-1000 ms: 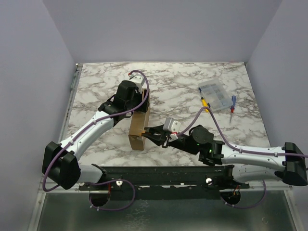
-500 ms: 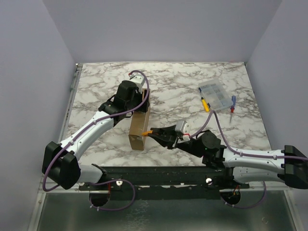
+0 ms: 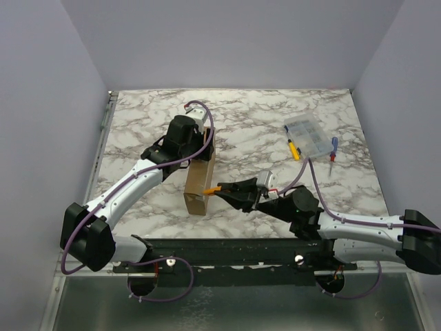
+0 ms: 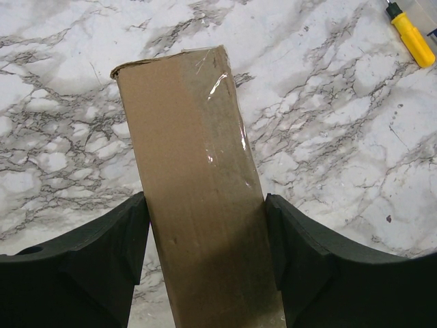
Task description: Unpack the express box
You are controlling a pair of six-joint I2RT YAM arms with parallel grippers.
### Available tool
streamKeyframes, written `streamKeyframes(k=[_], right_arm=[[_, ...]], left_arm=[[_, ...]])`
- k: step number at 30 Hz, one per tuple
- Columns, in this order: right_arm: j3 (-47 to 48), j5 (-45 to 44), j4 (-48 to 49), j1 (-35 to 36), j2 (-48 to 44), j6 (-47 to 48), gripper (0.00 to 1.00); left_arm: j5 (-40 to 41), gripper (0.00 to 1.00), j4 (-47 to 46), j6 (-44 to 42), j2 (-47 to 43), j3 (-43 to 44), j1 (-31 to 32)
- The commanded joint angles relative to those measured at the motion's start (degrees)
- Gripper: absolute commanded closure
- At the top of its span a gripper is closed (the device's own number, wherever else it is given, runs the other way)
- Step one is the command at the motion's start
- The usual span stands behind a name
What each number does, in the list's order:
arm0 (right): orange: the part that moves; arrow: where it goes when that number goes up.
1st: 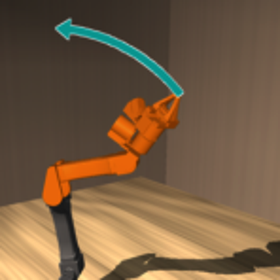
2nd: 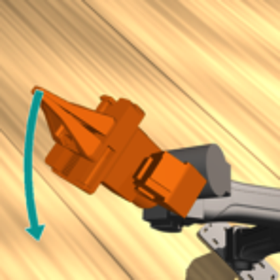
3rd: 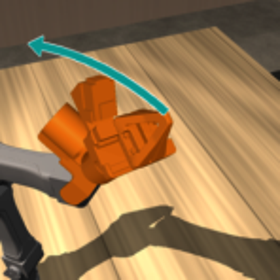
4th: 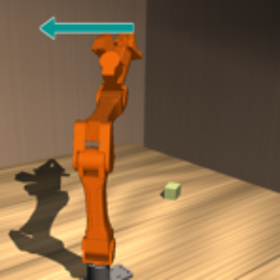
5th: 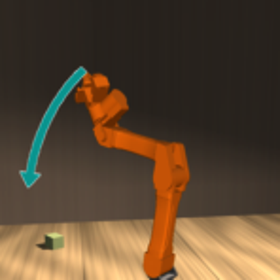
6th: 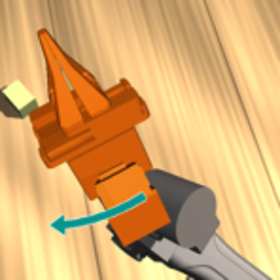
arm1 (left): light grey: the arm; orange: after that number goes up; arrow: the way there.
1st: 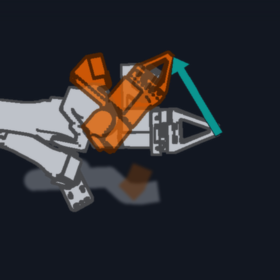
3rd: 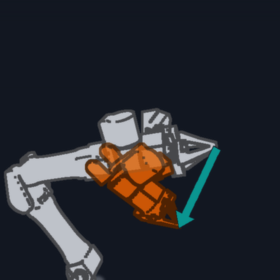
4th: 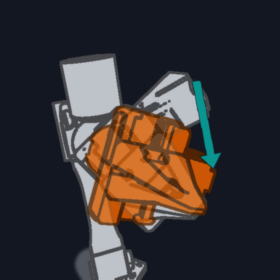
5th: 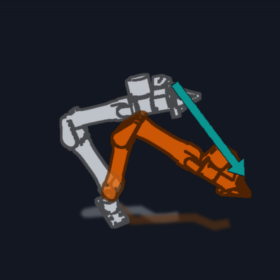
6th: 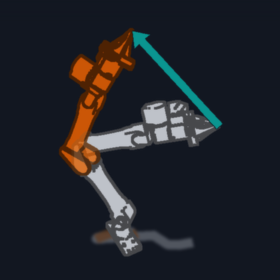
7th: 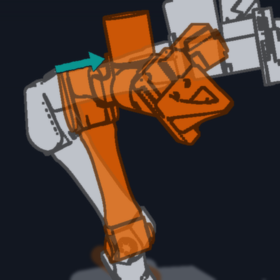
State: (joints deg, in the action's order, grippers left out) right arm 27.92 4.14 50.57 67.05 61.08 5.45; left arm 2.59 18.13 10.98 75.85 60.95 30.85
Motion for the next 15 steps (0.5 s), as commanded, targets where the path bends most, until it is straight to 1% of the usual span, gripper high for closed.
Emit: streamKeyframes(k=[1, 3, 7, 9, 15], right_arm=[[-1.51, 1.49, -2.64, -1.21, 1.73, -0.90, 0.99], [-0.80, 1.80, -2.52, -1.36, 2.74, -0.77, 0.99], [2.53, 2.80, -6.41, -1.27, 5.76, 1.17, 0.99], [3.06, 3.42, -6.28, -1.37, 6.98, 1.42, 0.99], [5.36, 3.57, -8.45, -1.37, 6.88, 1.02, 0.99]], left_arm=[[-0.28, 0.39, 2.43, -2.02, 0.18, -0.79, -0.09], [-0.38, 0.39, 2.35, -1.98, 0.09, -0.70, -0.09], [-0.38, 0.39, 2.35, -1.89, 0.08, -0.74, -0.09], [-0.48, 0.39, 2.25, -1.93, 0.08, -0.74, -0.08], [-0.38, 0.40, 2.26, -1.92, 0.04, -0.76, -0.09]])
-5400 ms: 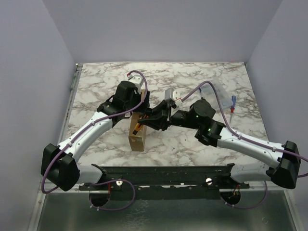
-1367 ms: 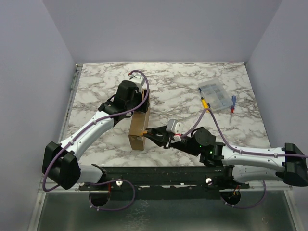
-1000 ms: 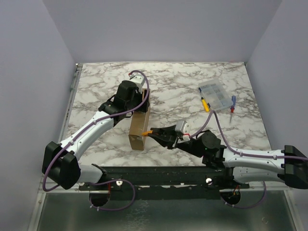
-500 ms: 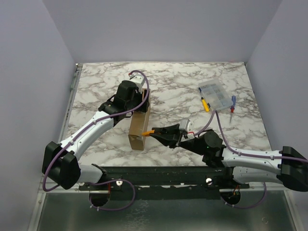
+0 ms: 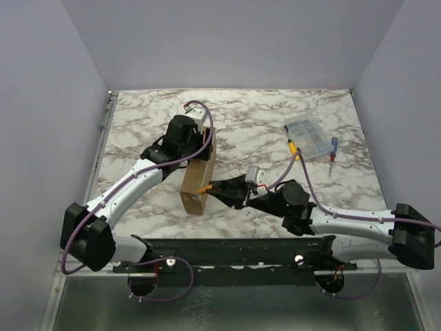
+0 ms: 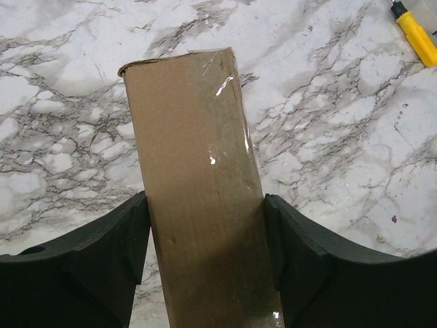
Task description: Unpack the express box
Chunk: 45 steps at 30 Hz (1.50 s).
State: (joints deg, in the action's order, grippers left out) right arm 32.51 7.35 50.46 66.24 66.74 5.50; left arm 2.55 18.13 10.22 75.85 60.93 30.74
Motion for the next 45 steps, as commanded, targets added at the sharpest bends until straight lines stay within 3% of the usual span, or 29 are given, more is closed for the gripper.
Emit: streamKeyframes(k=[1, 11, 18, 27, 37, 39, 42, 45], right_arm=[[0.98, 0.08, -8.47, -0.50, 1.06, 0.86, 0.99], [-4.03, -2.39, -4.04, -1.27, 0.00, -0.81, 0.99], [-1.10, -1.43, -3.32, -1.33, 4.97, -1.36, 0.99], [11.66, -5.26, -19.83, -1.07, -2.54, -2.73, 0.99], [14.19, -4.37, -23.19, -0.23, -10.98, -2.90, 0.99], [14.50, -7.87, -25.29, -0.23, -13.15, -2.34, 0.99], [13.39, -21.05, -27.63, -0.23, -17.44, -1.39, 0.99], [12.08, -38.06, -29.90, -0.23, -20.79, -1.81, 0.99]], left_arm=[[-0.47, 0.40, 2.26, -1.16, 0.07, -0.72, 0.02], [-0.38, 0.41, 2.26, -1.24, 0.23, -0.74, 0.02], [-0.49, 0.41, 2.26, -1.12, 0.39, -0.72, 0.02], [-0.09, 0.41, 2.25, -1.20, 0.73, -0.64, 0.03], [0.29, 0.41, 2.26, -1.49, 1.09, -0.63, 0.03], [0.07, 0.37, 2.34, -1.85, 0.91, -0.63, 0.03], [-1.78, 0.27, 2.26, -3.03, 0.38, -0.57, 0.02], [-2.47, 0.26, 2.24, -5.03, -0.17, -0.20, 0.11]])
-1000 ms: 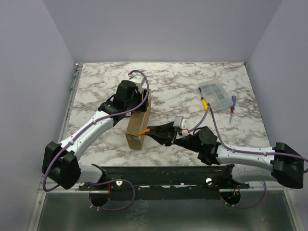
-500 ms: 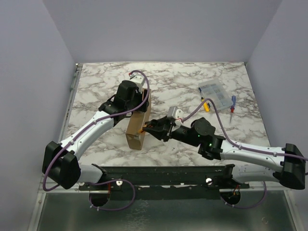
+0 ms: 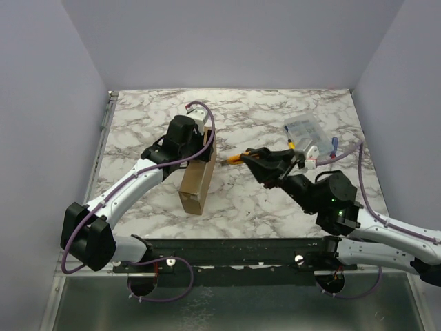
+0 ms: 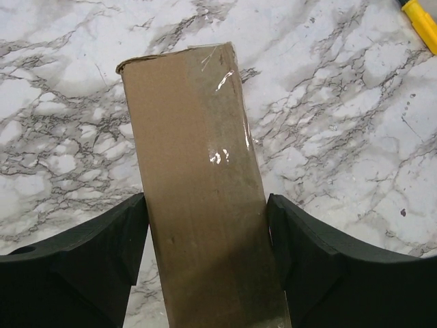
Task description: Unpack the express box
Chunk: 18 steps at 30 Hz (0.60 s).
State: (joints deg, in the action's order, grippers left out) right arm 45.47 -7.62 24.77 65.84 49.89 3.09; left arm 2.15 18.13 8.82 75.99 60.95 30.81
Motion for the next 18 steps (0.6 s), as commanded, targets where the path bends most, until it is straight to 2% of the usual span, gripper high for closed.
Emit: streamKeyframes(k=[1, 4, 9, 14, 18], right_arm=[[-1.24, -28.83, -4.54, 0.16, -4.61, 0.52, 0.99], [-0.30, -39.31, -7.10, 0.17, -5.22, 0.47, 0.99], [3.57, -45.94, -13.09, -0.11, -1.62, 1.34, 0.99], [6.31, -38.38, -17.26, -2.17, 0.53, -1.55, 0.99], [6.18, -32.42, -15.16, -2.39, 1.04, 0.33, 0.99]], left_arm=[[-3.30, 0.30, 2.26, -4.34, -0.71, -0.23, 0.09], [-2.64, 0.39, 2.26, -7.24, -1.77, -0.41, 1.86], [1.04, 0.40, 1.99, -14.11, -4.60, -2.38, 9.53], [-2.03, 0.39, 0.78, -18.98, -7.60, -5.61, 12.60], [-5.93, 0.41, -2.25, -20.48, -9.37, -8.78, 14.15]])
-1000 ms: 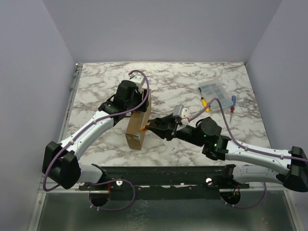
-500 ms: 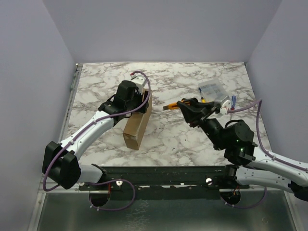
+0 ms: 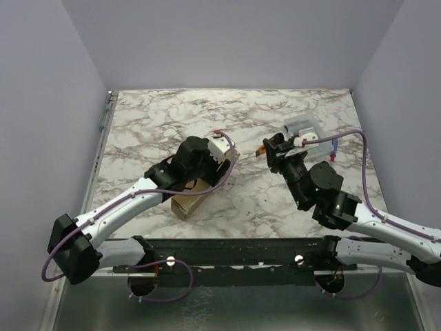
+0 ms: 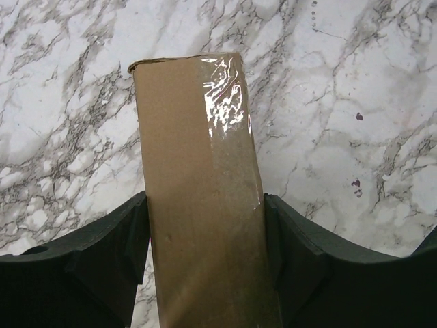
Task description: Unpack the express box
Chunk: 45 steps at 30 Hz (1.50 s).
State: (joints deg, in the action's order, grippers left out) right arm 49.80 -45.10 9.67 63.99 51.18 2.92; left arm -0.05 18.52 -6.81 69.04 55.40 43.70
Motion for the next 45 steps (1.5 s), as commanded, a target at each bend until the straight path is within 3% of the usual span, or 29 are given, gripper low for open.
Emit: streamKeyframes(k=[1, 11, 20, 45], right_arm=[[1.47, 6.12, 0.84, -0.53, -0.28, 0.93, 0.99], [1.58, 11.71, 8.47, -1.49, 6.74, 6.09, 0.99], [-1.71, 15.22, 12.79, -2.72, 6.50, 7.09, 0.99], [-4.89, 20.47, 13.28, -4.13, 5.95, 4.82, 0.99]], left_arm=[[-3.89, 0.42, -3.29, -4.99, -2.60, -3.95, 1.57], [-4.25, 0.47, -7.35, -6.91, -8.51, -10.15, 3.15], [-1.93, 0.51, -8.89, -10.93, -9.87, -14.02, 5.81], [-0.31, 0.54, -9.99, -12.25, -10.22, -14.72, 6.07]])
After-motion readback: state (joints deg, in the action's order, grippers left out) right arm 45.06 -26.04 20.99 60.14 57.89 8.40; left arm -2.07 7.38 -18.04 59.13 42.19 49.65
